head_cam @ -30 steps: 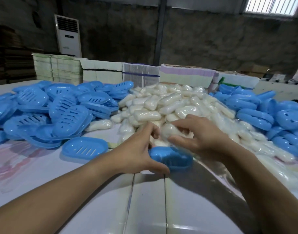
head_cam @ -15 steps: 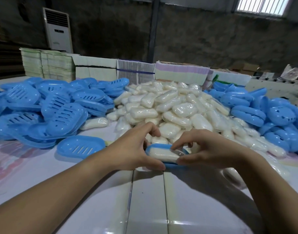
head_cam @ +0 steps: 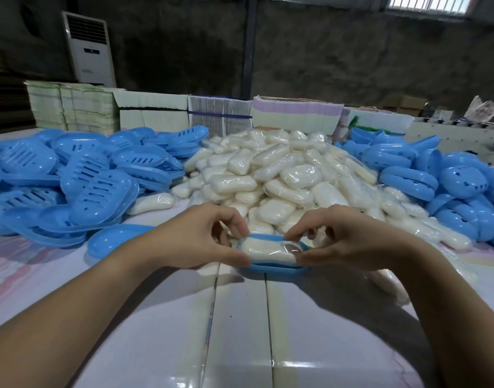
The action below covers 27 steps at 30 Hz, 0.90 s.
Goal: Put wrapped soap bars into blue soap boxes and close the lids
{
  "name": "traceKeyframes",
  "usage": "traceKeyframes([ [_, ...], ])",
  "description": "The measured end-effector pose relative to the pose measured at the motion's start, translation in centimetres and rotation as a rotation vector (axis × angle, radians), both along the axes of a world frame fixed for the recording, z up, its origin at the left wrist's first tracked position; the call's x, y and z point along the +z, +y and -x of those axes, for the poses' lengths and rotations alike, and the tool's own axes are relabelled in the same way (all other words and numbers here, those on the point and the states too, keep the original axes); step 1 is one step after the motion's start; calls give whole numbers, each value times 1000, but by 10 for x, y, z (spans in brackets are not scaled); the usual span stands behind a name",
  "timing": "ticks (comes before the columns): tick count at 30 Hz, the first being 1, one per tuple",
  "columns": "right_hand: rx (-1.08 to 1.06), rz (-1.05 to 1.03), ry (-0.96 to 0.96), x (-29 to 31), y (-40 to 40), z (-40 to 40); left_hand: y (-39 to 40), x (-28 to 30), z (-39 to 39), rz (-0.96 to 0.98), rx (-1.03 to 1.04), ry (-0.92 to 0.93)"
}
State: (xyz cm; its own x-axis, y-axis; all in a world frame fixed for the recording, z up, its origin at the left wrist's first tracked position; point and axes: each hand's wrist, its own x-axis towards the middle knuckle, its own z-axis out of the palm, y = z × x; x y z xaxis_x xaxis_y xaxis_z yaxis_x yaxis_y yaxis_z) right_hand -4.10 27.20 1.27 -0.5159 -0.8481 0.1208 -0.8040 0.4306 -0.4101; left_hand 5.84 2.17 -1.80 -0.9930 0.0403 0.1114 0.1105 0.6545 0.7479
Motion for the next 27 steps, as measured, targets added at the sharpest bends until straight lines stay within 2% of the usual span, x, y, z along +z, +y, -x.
traceKeyframes([
  [7,-35,-13,47,-2,-4,0,14,-6,6,-150,74,119],
  [11,-67,-5,11,-1,-6,0,17,-10,7,-142,85,123],
  [17,-199,-13,117,-5,-8,5,17,-15,9,-139,100,111],
  [24,-198,18,47,-3,-3,6,17,-15,11,-114,86,133],
  [27,-242,146,120,-1,-4,12,14,-16,12,-61,86,154],
])
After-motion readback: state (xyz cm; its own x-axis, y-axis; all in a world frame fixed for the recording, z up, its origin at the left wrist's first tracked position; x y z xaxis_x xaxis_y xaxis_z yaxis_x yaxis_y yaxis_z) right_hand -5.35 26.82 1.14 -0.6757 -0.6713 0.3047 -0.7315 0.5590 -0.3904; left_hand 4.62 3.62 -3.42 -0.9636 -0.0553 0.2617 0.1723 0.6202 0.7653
